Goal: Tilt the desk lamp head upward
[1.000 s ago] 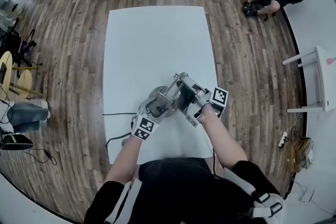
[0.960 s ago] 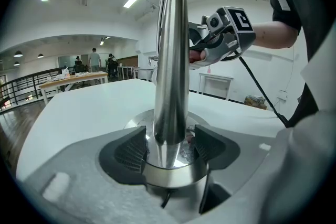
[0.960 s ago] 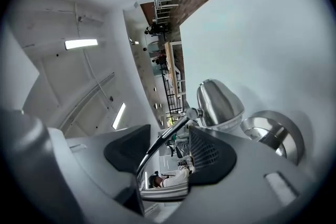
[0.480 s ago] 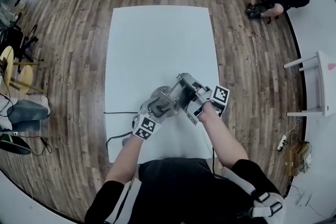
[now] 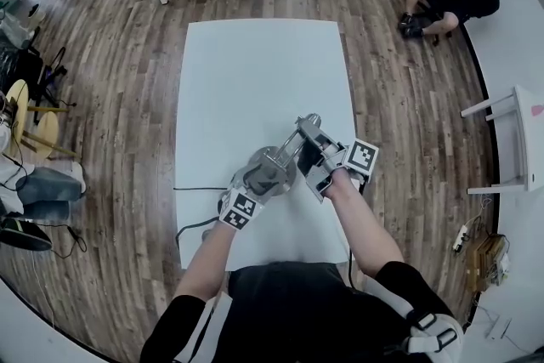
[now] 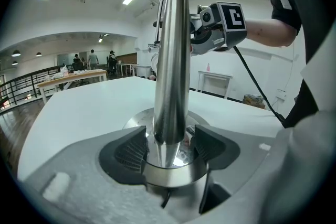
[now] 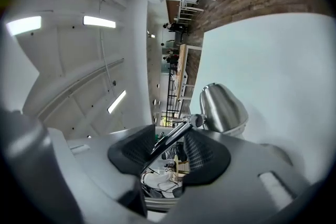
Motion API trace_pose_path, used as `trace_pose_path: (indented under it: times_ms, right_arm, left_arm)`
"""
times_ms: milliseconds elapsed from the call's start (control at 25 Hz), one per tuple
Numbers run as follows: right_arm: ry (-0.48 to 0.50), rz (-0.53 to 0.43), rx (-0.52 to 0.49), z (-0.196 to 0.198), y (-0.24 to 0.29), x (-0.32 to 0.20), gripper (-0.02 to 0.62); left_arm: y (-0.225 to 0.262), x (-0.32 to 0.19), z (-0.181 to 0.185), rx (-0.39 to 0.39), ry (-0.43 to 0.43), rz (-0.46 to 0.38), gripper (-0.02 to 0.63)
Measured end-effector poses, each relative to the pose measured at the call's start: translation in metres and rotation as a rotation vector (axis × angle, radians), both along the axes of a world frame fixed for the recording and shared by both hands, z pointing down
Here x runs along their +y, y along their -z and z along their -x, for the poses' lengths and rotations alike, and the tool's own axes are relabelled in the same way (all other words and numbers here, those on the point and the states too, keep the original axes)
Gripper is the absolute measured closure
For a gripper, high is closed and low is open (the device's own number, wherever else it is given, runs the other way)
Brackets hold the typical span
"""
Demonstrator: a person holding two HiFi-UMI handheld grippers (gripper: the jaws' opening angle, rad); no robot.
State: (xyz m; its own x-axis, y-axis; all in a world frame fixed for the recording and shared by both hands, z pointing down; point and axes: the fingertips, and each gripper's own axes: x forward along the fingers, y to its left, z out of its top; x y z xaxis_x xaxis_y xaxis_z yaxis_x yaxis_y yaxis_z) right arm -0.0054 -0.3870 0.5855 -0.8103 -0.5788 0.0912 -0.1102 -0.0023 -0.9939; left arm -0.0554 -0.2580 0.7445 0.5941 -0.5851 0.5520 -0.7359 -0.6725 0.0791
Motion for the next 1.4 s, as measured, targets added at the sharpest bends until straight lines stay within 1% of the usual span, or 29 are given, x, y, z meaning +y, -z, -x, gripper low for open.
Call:
trace_pose_path:
  times_ms: [160, 280, 440, 680, 880, 960, 1200, 1400]
  right_arm:
    - [0.02, -0.114, 0.101, -0.006, 0.016, -0.004, 0.428]
    - [0.031, -0.181, 0.148, -0.003, 0.027, -0.007, 0.433]
    - [0.033, -0.234, 0.189, -0.001, 0.037, -0.009, 0.439]
    - [0.034, -0.322, 0.205, 0.004, 0.054, -0.004, 0.446]
    - [0.035, -0.438, 0.235, 0.009, 0.079, -0.002, 0.454]
    - [0.038, -0.48, 0.263, 0.008, 0.086, -0.001, 0.456]
    - [0.041, -0.562, 0.366, 0.005, 0.096, -0.001, 0.459]
    - [0.05, -0.675, 0.428, 0.01, 0.116, 0.003, 0.459]
  left_arm:
    - [0.002, -0.001, -0.001, 0.0, -0.005, -0.008, 0.309]
    - [0.003, -0.002, 0.003, -0.005, -0.006, -0.006, 0.308]
    - [0.003, -0.003, 0.005, -0.006, -0.006, 0.001, 0.308]
    - [0.002, 0.003, 0.006, -0.008, -0.01, 0.016, 0.31]
    - [0.003, 0.0, 0.006, -0.015, -0.009, 0.021, 0.31]
    - [0.003, 0.0, 0.004, -0.017, -0.011, 0.028, 0.31]
    - [0.004, -0.003, 0.003, -0.029, -0.02, 0.045, 0.31]
    - [0.008, -0.005, 0.003, -0.048, -0.027, 0.057, 0.311]
